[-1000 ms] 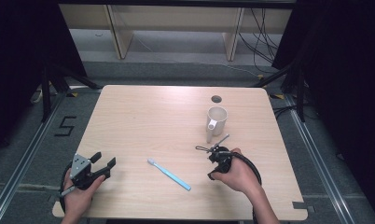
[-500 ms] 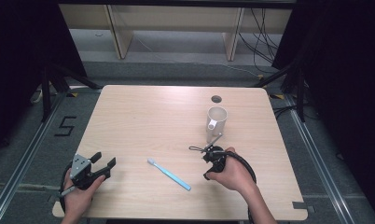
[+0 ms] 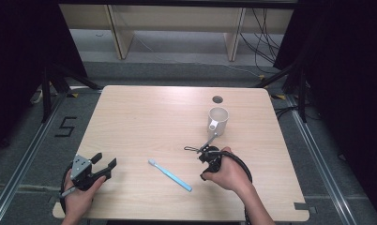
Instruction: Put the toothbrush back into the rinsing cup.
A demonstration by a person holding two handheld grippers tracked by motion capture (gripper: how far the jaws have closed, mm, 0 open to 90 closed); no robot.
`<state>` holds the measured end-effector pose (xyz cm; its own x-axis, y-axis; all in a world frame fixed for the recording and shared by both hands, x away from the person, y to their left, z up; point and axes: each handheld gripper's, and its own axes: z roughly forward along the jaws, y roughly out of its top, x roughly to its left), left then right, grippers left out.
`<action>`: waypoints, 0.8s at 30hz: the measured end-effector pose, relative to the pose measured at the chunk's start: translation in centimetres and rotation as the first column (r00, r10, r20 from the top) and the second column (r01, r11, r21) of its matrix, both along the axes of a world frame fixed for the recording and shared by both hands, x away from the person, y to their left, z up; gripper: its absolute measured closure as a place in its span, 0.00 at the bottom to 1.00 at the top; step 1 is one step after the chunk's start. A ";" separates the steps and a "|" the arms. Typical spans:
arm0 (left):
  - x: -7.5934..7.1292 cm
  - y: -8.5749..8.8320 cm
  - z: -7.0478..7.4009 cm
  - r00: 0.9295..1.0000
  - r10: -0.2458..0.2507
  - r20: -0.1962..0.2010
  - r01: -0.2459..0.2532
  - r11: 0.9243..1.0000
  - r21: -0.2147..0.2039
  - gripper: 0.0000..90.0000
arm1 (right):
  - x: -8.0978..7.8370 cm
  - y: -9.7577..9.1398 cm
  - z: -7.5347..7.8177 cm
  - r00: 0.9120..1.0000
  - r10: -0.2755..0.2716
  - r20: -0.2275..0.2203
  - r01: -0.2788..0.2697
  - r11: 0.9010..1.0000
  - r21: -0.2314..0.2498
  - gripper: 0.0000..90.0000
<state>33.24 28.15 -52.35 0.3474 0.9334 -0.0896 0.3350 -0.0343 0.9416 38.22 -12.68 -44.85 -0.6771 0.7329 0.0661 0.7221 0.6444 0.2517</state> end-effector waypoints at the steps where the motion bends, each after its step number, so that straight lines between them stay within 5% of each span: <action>1: 0.0 0.0 0.0 1.000 -0.001 0.001 0.001 1.000 0.000 0.37 | 0.0 0.1 0.0 1.000 0.009 -0.002 -0.009 1.000 0.007 0.66; 24: 0.0 -0.1 0.0 1.000 -0.003 -0.001 0.003 1.000 0.001 0.37 | 0.1 1.6 0.0 1.000 0.018 -0.003 -0.018 1.000 0.012 0.62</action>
<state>33.25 28.08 -52.34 0.3498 0.9325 -0.0893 0.3361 -0.0360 0.9411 38.37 -11.08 -44.82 -0.6899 0.7198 0.0767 0.7112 0.6542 0.2572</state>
